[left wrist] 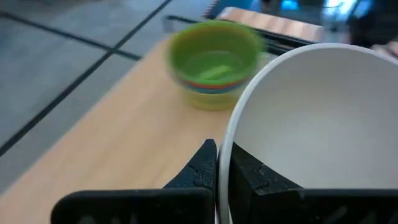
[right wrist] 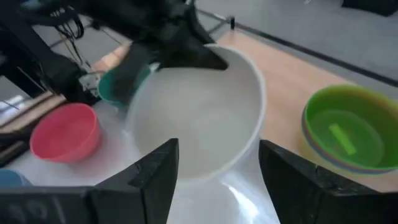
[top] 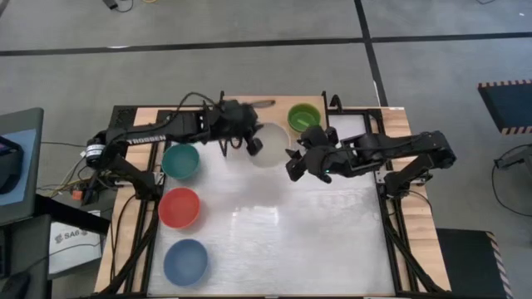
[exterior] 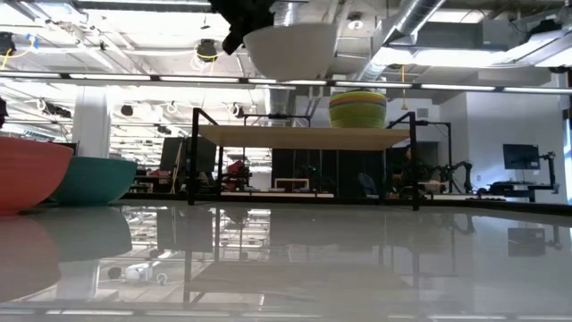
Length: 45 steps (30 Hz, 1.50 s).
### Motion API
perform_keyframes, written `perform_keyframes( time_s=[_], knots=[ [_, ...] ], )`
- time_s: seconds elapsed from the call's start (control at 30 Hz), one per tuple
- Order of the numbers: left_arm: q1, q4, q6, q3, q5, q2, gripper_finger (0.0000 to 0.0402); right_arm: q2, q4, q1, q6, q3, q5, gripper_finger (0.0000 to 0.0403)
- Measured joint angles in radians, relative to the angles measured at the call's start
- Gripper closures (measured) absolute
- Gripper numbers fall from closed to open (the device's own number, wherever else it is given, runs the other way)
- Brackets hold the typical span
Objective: Place and stack bowls onto a shelf
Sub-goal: Put the white bowl on the shelf
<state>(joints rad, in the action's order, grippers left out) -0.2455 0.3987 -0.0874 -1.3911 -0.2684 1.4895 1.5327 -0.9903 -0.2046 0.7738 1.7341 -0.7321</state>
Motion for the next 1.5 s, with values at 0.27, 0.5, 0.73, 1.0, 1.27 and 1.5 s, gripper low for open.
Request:
perform_keyframes(
  time_s=[0.27, 0.5, 0.73, 1.0, 1.27, 1.5],
  knots=[
    [-0.201, 0.012, -0.074, -0.012, -0.005, 0.000, 0.0401, 0.000, -0.053, -0.040, 0.000, 0.062, -0.029, 0.0155],
    [-0.337, 0.037, -0.096, -0.014, 0.047, 0.011, 0.0401, 0.007, -0.057, -0.051, 0.004, 0.061, -0.029, 0.0155],
    [-0.415, 0.094, -0.117, -0.013, 0.149, 0.085, 0.0401, 0.007, -0.058, -0.051, 0.020, 0.061, -0.029, 0.0155],
    [-0.422, 0.105, -0.133, -0.013, 0.159, 0.101, 0.0401, 0.007, -0.090, -0.058, 0.048, 0.061, -0.026, 0.0155],
    [-0.444, 0.112, -0.116, -0.013, 0.159, 0.101, 0.0397, 0.007, -0.108, -0.058, 0.076, 0.061, -0.025, 0.0155],
    [-0.444, 0.111, -0.118, -0.013, 0.187, 0.101, 0.0336, 0.007, -0.108, -0.058, 0.083, 0.061, -0.024, 0.0155]
  ],
)
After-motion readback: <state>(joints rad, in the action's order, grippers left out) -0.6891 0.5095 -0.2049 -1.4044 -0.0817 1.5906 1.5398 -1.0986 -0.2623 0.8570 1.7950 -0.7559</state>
